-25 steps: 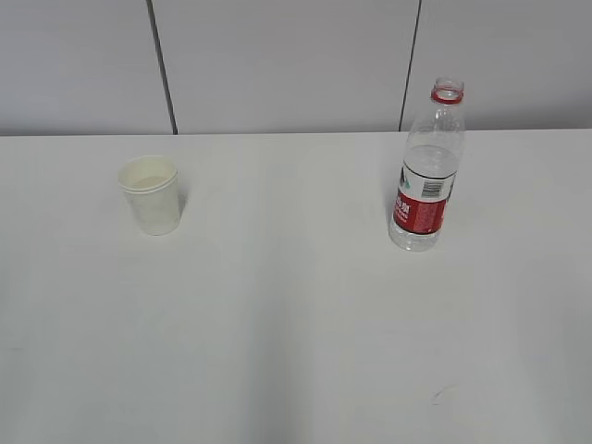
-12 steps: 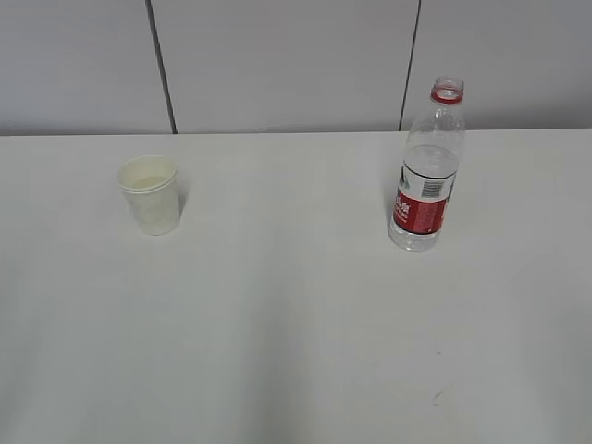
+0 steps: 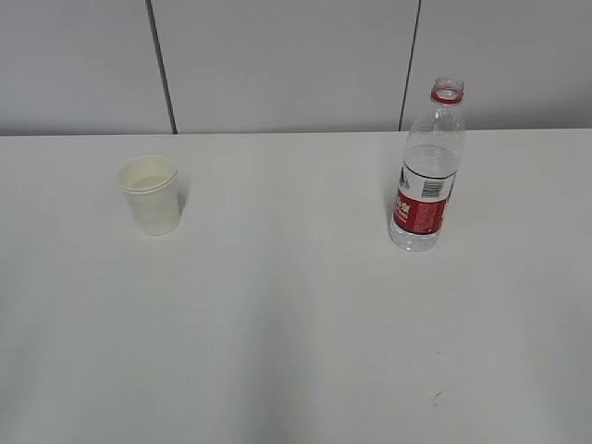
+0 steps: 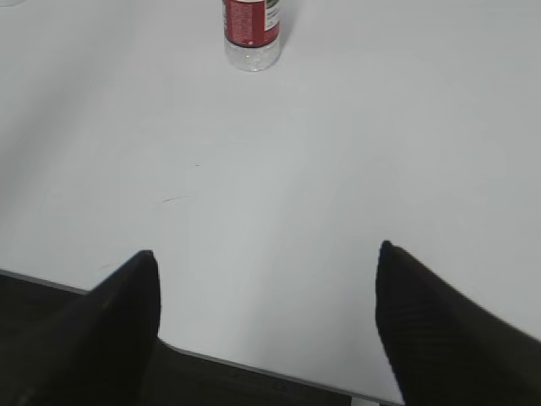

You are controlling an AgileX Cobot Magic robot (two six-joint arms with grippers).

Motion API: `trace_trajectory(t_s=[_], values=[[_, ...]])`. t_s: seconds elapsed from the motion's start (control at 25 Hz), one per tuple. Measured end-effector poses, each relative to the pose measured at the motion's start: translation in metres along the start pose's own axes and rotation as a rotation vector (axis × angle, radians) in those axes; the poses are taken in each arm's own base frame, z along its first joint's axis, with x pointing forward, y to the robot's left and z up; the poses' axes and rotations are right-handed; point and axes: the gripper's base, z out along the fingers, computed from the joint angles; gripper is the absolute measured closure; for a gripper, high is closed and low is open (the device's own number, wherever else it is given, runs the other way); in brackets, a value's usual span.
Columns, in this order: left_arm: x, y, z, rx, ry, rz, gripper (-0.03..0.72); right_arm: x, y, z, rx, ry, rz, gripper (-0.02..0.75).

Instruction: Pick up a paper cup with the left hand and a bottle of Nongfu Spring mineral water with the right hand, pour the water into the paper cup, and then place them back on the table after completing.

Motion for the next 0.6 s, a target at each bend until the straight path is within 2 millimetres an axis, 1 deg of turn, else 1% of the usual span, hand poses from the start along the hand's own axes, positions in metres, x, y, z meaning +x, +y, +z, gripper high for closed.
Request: trace_trajectory(t_s=[0.2,0.6], values=[[-0.0001,-0.0009,0.0000,-0.071,-0.002,-0.038,0.188,-0.0003,0.0005,0.0005,0.047,0.004,0.027,0.151],[-0.0001,-0.0010,0.0000,-0.078,-0.002,-0.042,0.188,-0.0004,0.0005,0.0005,0.050,0.004,0.029,0.150]])
